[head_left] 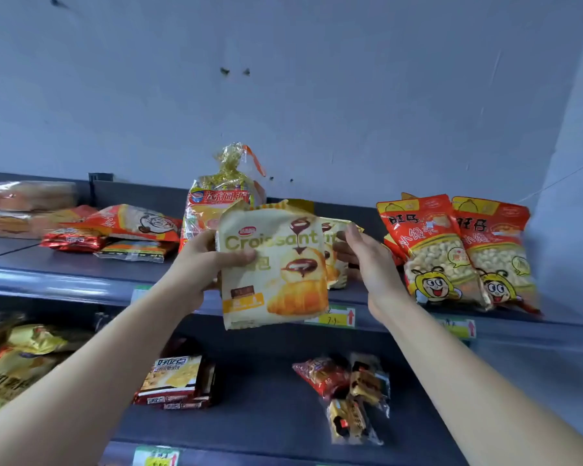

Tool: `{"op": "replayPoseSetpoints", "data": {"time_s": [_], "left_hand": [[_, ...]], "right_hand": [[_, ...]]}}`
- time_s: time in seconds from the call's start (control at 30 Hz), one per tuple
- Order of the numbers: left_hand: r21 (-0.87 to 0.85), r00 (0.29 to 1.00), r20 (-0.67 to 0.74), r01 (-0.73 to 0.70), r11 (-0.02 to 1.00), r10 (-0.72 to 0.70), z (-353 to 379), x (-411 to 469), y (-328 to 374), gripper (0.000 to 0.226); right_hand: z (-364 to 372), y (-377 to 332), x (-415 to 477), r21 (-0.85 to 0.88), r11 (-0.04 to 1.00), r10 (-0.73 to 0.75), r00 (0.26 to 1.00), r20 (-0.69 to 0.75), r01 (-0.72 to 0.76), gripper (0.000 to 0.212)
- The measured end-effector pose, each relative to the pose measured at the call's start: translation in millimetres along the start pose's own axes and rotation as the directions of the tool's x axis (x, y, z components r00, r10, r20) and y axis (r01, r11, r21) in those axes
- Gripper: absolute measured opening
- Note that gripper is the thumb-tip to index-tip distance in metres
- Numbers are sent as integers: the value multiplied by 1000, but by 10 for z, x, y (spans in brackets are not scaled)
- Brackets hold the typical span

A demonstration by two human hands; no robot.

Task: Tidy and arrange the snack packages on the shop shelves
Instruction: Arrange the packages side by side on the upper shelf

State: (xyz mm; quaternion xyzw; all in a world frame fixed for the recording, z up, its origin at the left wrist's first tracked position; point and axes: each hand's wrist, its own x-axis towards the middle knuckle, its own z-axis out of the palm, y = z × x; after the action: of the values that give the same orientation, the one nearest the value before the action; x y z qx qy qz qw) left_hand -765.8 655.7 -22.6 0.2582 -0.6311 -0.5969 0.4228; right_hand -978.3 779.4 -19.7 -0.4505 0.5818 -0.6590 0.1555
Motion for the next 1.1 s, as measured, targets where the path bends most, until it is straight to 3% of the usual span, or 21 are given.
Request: {"op": "replayPoseSetpoints", "data": {"time_s": [0.07,0.2,0.27,0.37,0.5,0.57,0.7,0.8,0.87,0.97,1.1], "left_hand": [[-117,994,-95,46,992,-58,70,129,-53,55],[-232,975,-184,79,970,-124,198,295,-164,51],[-232,966,-232,56,971,-111,245,363,-205,62],[-207,960,-267,29,978,-85,273,502,-278,82],[-163,963,-267,2,987,-46,307,746,-320,66],[-144,963,-267,-12,990,-28,348,875,-291,62],[-12,954,-288,-89,996,82,427,1210,-243,65],[163,949,-264,-133,978,173,507,1386,-314,65],[223,958,-222,-129,966,180,548,1445,-403,68],[241,968,-182,-126,962,173,545,1509,-487,84],[360,954,-164,-178,916,249,546,1520,-499,110]], "right_hand": [[-55,168,188,-49,996,77,997,-27,-78,34],[-75,448,518,-88,974,203,975,-92,-211,52],[-76,542,648,-32,952,301,950,-85,-304,59],[-15,659,836,86,889,453,891,-18,-450,51],[117,753,1075,353,841,424,905,41,-410,37],[142,740,1142,381,831,415,908,58,-405,32],[75,747,1299,347,846,404,912,76,-404,30],[-6,804,1386,175,903,387,920,65,-393,42],[-88,867,1442,40,922,388,919,-70,-386,41],[-264,1027,1567,-6,915,388,884,-261,-403,33],[-359,1152,1704,-100,899,367,858,-360,-427,33]]}}
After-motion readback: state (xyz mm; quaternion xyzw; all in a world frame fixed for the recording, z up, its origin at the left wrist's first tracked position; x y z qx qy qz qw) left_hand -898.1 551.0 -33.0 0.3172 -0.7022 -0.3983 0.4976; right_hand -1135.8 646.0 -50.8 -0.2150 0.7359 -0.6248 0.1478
